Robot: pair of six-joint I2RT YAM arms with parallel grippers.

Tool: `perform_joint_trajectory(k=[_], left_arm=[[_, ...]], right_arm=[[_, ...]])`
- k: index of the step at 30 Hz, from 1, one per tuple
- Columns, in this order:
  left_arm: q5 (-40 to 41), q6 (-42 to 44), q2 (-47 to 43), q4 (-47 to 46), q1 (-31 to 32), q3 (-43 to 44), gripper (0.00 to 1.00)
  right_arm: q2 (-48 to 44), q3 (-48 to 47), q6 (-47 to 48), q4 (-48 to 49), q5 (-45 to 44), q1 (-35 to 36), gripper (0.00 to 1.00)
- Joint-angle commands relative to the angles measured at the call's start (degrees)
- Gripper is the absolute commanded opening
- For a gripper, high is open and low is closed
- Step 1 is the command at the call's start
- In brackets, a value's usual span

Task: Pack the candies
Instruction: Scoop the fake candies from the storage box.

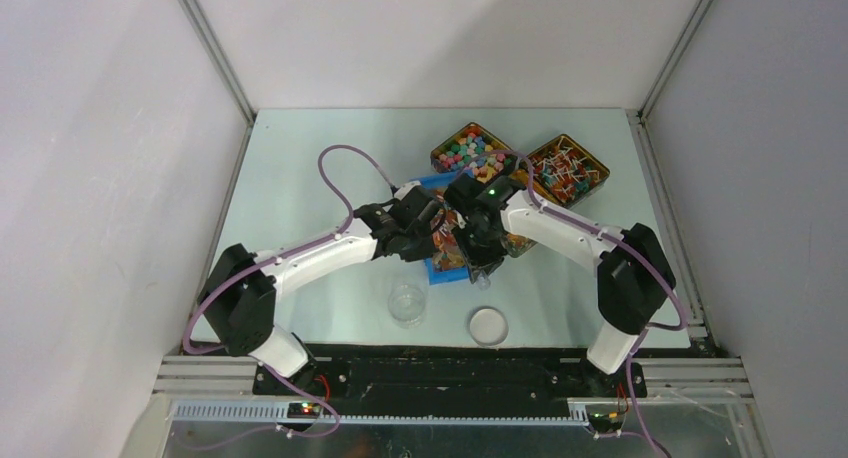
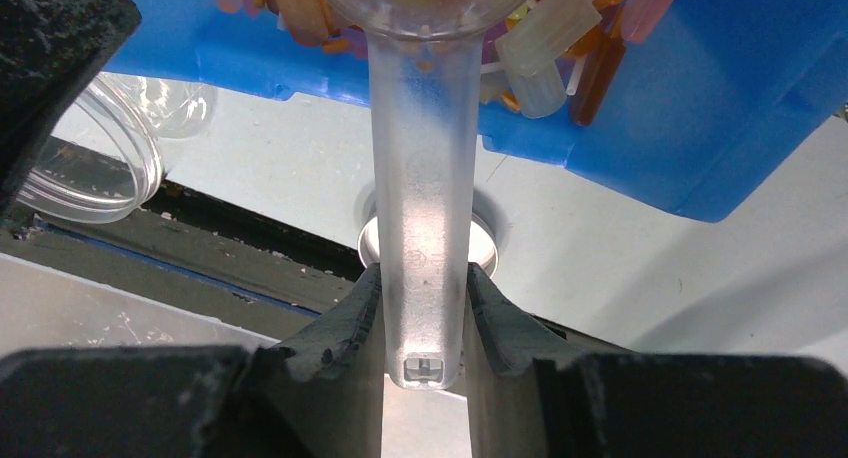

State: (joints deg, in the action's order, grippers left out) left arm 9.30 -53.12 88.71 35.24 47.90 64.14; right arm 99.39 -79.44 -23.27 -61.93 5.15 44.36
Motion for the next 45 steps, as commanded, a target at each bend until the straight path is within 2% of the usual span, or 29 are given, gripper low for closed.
perform_joint_trajectory(k=[1, 3, 10, 12, 14, 18, 32, 34, 38, 45], left_arm=[[-5.2, -0.4, -0.1, 3.5, 2.3, -1.6, 0.0], [-5.2, -0.4, -0.1, 3.7, 2.2, -1.5, 0.01], [-5.0, -0.2, -1.0, 4.6, 1.1, -1.4, 0.29], [-5.2, 0.0, -1.8, 4.2, 0.6, -1.7, 0.34], [-6.3, 0.0, -2.8, 3.6, -0.1, -2.1, 0.43], [-8.5, -0.6, -5.6, 1.6, -1.9, -3.3, 0.54], [-15.7, -2.8, -20.2, -5.8, -11.2, -12.9, 0.6], [-15.9, -2.7, -22.1, -5.7, -12.2, -14.0, 0.63], [-16.0, -2.8, -24.0, -5.5, -13.6, -16.2, 0.77], [-16.4, -2.3, -25.6, -5.4, -14.7, -17.5, 0.79]], right_arm=[[-2.1, 0.9, 0.2, 8.6, -4.4, -0.9, 0.0], [-2.1, 0.9, -0.1, 7.4, -4.3, -0.9, 0.0], [-2.9, 0.8, -0.8, 1.1, -3.4, -0.4, 0.0], [-3.9, 0.8, -0.8, 0.3, -4.0, -0.1, 0.0], [-4.5, 1.0, -0.4, 0.1, -5.8, 0.6, 0.0], [-5.3, 2.5, 0.7, 0.7, -8.9, 1.9, 0.0], [-11.2, 10.3, 0.3, 6.7, -15.8, 7.5, 0.0], [-12.0, 10.6, 0.2, 6.9, -16.6, 7.9, 0.0], [-13.4, 10.8, 0.0, 6.3, -17.5, 8.8, 0.0], [-15.2, 11.7, -0.7, 4.4, -19.2, 10.2, 0.0]])
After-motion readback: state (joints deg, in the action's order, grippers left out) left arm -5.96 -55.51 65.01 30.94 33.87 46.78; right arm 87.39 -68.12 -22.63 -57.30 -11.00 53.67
